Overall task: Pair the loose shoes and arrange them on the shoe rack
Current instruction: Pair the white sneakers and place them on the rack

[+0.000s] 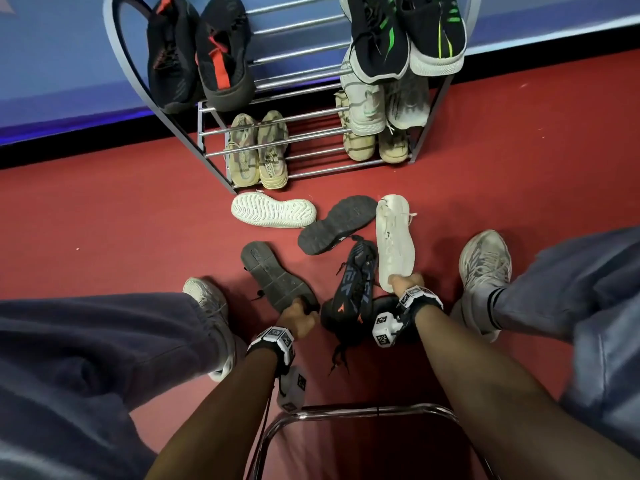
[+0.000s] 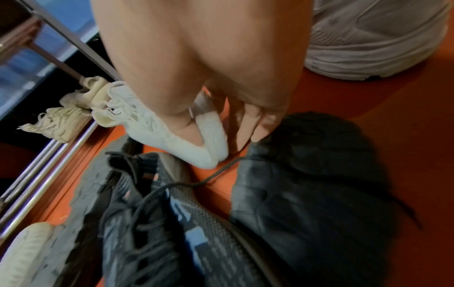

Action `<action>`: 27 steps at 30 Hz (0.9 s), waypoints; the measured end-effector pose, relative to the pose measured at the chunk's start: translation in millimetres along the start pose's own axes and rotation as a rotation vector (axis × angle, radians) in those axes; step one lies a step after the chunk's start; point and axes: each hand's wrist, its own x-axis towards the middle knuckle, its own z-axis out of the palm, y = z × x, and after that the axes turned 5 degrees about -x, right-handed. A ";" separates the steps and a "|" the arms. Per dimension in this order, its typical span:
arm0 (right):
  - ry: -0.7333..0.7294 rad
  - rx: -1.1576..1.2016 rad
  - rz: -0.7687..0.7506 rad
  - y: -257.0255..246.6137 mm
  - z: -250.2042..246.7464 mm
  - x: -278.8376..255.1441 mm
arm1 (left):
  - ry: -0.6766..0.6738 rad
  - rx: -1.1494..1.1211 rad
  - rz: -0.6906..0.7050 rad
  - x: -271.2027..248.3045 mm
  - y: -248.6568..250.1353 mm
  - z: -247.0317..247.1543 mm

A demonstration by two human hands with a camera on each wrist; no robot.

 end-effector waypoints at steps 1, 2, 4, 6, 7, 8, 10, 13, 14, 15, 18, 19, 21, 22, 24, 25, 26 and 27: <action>0.032 0.036 -0.013 -2.2 3.0 -1.4 | 0.006 0.006 -0.001 -0.9 3.1 -0.4; 0.053 0.092 -0.026 -6.3 5.1 -6.2 | 0.013 0.009 0.003 -1.3 5.5 -1.0; 0.074 0.225 -0.047 -9.6 10.9 -3.9 | 0.027 0.023 0.028 -6.7 14.2 -4.5; 0.057 0.352 -0.059 -17.8 13.3 -6.3 | 0.048 0.046 0.078 -12.7 24.7 -8.6; 0.029 0.406 -0.075 -26.4 13.4 -12.2 | 0.061 0.050 0.110 -17.2 31.6 -11.6; -0.003 0.453 -0.100 -37.7 12.9 -21.2 | 0.075 0.046 0.140 -20.9 38.6 -14.9; -0.043 0.495 -0.144 -60.9 6.1 -44.7 | 0.095 -0.002 0.184 -30.9 56.1 -26.6; -0.066 0.376 -0.169 -88.2 -9.2 -70.3 | 0.160 -0.052 0.305 -48.4 90.0 -60.0; -0.067 0.290 -0.188 -99.7 -15.9 -79.2 | 0.185 -0.066 0.359 -55.8 102.7 -75.2; -0.066 0.176 -0.213 -113.1 -23.7 -89.1 | 0.211 -0.075 0.413 -64.9 116.2 -91.4; -0.073 -0.147 -0.374 -160.6 -47.0 -118.8 | 0.301 -0.068 0.585 -99.6 154.8 -143.9; -0.067 -0.288 -0.476 -177.5 -54.2 -132.1 | 0.327 -0.050 0.647 -112.1 165.6 -161.7; -0.029 -0.610 -0.701 -207.8 -69.7 -166.6 | 0.368 0.002 0.731 -137.7 182.6 -195.2; -0.002 -0.743 -0.819 -220.4 -78.2 -189.2 | 0.386 0.049 0.753 -150.4 189.1 -210.7; -0.014 -0.850 -1.037 -240.9 -95.2 -228.4 | 0.392 0.200 0.780 -177.4 198.3 -237.2; -0.027 -0.864 -1.136 -247.5 -102.4 -244.7 | 0.383 0.285 0.796 -190.1 200.2 -247.3; -0.045 -0.863 -1.225 -250.4 -106.9 -256.2 | 0.365 0.339 0.815 -199.6 199.2 -254.7; -0.069 -0.851 -1.308 -250.0 -111.3 -267.9 | 0.332 0.355 0.825 -206.4 195.7 -259.9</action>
